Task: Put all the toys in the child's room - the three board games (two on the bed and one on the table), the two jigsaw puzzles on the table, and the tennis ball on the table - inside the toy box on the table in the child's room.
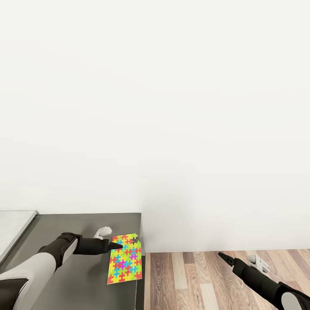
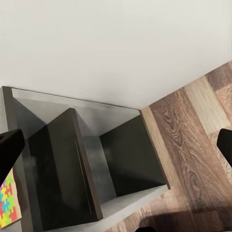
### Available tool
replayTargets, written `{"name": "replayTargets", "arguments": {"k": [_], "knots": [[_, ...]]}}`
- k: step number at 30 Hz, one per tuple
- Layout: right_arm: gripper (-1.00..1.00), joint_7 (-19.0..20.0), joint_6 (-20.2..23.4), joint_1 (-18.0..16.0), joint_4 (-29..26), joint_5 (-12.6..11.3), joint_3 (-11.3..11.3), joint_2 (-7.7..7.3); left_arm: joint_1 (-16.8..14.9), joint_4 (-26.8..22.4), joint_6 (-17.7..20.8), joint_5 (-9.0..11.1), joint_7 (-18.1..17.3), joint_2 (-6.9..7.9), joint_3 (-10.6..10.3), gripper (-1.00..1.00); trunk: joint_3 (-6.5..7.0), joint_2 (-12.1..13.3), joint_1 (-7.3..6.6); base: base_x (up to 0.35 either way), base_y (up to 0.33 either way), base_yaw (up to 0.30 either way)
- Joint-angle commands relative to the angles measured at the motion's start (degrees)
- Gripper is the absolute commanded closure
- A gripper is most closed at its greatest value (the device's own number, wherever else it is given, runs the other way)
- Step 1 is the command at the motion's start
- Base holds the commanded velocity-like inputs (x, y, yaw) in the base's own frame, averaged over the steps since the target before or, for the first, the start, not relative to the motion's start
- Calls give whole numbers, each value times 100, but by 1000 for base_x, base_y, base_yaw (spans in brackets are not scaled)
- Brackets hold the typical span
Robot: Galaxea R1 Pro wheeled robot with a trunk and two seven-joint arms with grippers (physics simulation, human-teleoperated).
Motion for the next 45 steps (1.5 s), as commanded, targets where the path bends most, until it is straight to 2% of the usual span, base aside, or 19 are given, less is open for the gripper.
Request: {"name": "replayTargets", "arguments": {"k": [1,37,45], "knots": [[-100,29,32,-5,-3,14,-10,1,-3,-7,28,-18,-26,2,0,-100,-11,-11,3,0,0,0],[-100,29,32,-5,-3,12,-18,-7,85,-21,-61,11,-224,3,-123,-100,-11,-11,3,0,0,0],[-100,29,32,-5,-3,10,-19,-4,85,-16,-254,-8,-546,-5,-123,-100,-11,-11,3,0,0,0]]}}
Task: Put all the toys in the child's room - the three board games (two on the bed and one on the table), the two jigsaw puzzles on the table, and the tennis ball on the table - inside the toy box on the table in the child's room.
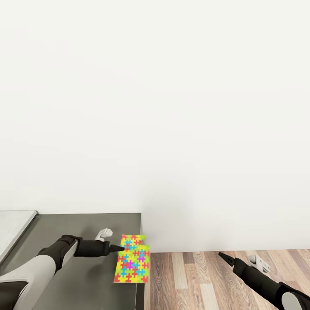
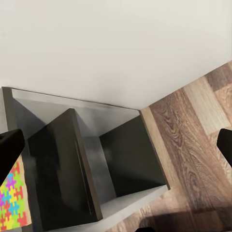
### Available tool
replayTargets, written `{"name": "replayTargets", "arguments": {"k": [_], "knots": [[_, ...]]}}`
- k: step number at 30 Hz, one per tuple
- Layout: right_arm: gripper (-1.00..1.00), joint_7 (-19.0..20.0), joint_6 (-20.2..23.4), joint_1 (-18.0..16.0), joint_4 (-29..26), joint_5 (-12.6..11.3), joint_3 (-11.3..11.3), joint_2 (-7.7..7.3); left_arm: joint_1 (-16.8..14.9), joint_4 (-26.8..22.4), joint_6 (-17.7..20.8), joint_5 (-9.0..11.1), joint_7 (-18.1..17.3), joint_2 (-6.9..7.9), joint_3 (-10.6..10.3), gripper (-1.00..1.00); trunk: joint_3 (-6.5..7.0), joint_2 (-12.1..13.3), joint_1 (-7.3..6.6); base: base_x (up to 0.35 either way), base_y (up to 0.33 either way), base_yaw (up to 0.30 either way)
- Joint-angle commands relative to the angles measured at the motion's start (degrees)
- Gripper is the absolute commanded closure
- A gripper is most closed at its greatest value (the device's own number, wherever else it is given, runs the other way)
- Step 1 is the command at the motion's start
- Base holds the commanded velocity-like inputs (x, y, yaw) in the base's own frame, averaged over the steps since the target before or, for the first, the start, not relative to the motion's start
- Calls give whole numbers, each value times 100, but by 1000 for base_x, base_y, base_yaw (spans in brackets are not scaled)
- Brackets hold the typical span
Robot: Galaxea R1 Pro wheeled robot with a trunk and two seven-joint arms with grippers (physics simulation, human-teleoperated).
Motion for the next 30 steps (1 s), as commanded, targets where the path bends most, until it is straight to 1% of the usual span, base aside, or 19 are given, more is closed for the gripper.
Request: {"name": "replayTargets", "arguments": {"k": [1,8,13,20,26,30], "knots": [[-100,29,32,-5,-3,13,-10,3,-3,-8,20,-17,-41,5,-11,-100,-11,-11,3,0,0,0],[-100,29,32,-5,2,11,-10,6,-3,-8,13,-13,-92,31,-11,-100,-11,-11,3,0,0,0],[-100,29,32,-5,12,10,-3,12,-3,-8,19,-10,-55,61,-11,-100,-11,-11,3,0,0,0],[-100,29,32,-5,24,10,5,11,-3,-12,21,-8,-41,142,-8,-100,-11,-11,3,0,0,0],[-100,51,38,-5,32,4,6,11,-3,-26,14,2,-76,276,17,-100,-11,-11,3,0,0,0],[-100,135,44,-5,60,-5,7,9,-3,-57,3,36,-118,426,52,-100,-11,-11,3,0,0,0]]}}
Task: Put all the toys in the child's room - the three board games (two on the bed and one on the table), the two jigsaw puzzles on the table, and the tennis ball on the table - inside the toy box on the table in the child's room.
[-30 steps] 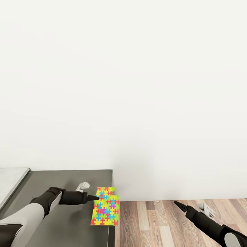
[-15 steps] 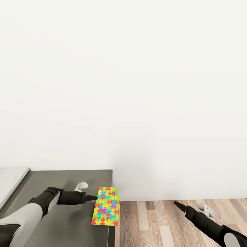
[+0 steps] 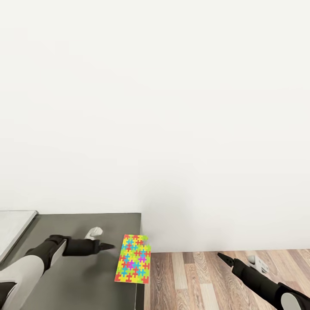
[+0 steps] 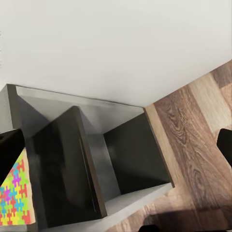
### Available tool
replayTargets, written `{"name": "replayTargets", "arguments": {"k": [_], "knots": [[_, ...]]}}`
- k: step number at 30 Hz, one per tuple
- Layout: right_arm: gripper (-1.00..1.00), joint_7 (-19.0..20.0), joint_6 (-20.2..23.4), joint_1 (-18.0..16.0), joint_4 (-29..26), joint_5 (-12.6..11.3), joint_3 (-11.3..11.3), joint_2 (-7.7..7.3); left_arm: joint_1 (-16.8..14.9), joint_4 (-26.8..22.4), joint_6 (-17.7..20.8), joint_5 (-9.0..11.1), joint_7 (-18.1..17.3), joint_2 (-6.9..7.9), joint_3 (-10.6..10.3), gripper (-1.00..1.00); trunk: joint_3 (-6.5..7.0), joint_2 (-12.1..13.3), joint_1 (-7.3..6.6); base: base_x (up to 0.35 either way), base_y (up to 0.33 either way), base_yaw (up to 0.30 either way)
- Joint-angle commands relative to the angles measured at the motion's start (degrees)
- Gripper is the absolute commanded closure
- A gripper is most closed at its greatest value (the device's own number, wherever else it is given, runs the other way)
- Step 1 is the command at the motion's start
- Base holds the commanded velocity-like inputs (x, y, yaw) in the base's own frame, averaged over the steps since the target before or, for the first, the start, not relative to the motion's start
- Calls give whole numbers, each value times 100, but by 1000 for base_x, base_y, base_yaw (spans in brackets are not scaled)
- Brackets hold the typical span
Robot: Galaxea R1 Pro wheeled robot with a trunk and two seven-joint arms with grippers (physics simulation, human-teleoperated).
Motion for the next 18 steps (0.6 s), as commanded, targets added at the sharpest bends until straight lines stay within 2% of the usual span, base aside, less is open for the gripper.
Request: {"name": "replayTargets", "arguments": {"k": [1,4,8,14,18], "knots": [[-100,68,34,-7,4,11,-10,1,-3,-13,31,-4,-40,41,3,-100,-11,-11,3,0,0,0],[-100,252,42,-22,23,3,-10,-4,-3,-31,25,9,-131,148,24,-100,-11,-11,3,0,0,0],[-100,876,72,-220,251,-2,0,-8,-5,-133,22,18,-414,331,50,-100,-11,-11,3,0,0,0],[-100,1934,75,-765,1293,50,16,-10,-4,-462,86,26,-877,474,59,-100,-11,-11,3,0,0,0],[-100,2409,56,-1151,2060,123,41,-10,-3,-668,162,29,-1263,524,68,-100,-11,-11,3,0,0,0]]}}
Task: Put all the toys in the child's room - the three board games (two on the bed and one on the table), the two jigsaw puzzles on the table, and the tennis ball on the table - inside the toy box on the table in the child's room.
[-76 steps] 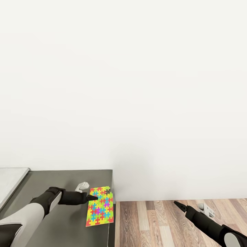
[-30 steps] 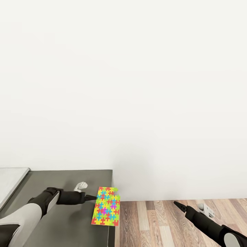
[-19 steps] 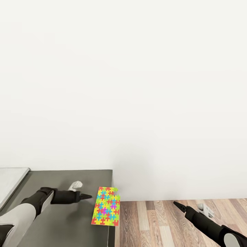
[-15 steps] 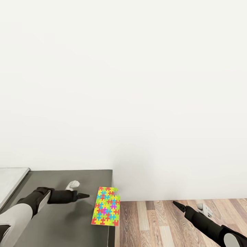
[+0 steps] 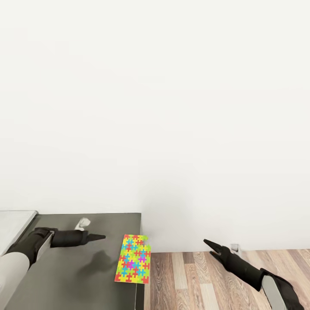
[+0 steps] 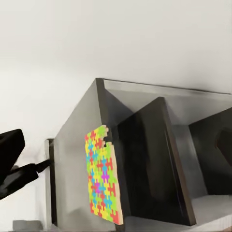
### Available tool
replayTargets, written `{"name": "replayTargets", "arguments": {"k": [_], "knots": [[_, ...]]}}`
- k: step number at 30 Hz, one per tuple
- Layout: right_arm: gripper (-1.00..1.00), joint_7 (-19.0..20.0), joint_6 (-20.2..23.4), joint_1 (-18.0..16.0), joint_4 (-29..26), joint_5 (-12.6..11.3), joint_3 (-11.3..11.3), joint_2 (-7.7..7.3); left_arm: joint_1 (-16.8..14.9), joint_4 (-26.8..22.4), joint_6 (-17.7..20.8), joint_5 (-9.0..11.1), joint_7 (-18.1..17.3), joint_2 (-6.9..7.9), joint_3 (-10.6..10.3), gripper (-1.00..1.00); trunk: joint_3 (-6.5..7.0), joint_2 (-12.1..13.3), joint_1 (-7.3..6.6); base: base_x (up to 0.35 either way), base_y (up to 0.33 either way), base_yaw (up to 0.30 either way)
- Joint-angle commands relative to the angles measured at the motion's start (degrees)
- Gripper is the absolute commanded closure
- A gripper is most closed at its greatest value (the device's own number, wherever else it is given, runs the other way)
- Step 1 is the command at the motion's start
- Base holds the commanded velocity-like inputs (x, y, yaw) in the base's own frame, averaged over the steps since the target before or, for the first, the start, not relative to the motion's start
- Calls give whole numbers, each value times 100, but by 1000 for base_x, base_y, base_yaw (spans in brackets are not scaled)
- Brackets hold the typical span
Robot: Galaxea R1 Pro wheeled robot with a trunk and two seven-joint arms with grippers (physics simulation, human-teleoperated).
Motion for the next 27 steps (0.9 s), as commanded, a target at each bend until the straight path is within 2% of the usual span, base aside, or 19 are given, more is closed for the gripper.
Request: {"name": "replayTargets", "arguments": {"k": [1,2,7,14,18,22,26,27], "knots": [[-100,85,30,-83,146,17,3,1,-3,-43,84,-8,-132,9,6,-100,-11,-12,3,0,0,0],[-100,190,25,-197,346,65,29,0,-3,-104,131,-6,-347,17,26,-100,-11,-12,3,0,0,0],[-100,340,18,-353,608,163,81,-6,-5,-188,184,5,-951,28,70,-100,-11,-12,3,0,0,0],[-100,362,23,-423,699,200,102,-2,-3,-332,191,13,-1520,31,78,-100,-11,-12,3,0,0,0],[-100,348,32,-464,725,299,106,27,-3,-429,187,7,-1565,34,75,-100,-11,-12,3,0,0,0],[-100,336,32,-604,815,509,163,68,-3,-471,175,9,-1565,55,74,-100,-11,-12,3,0,0,0],[-100,321,0,-840,1185,760,310,87,-3,-489,169,22,-1565,68,73,-100,-11,-12,3,0,0,0],[-100,317,-15,-995,1450,853,366,97,-3,-493,165,29,-1565,72,73,-100,-11,-12,3,0,0,0]]}}
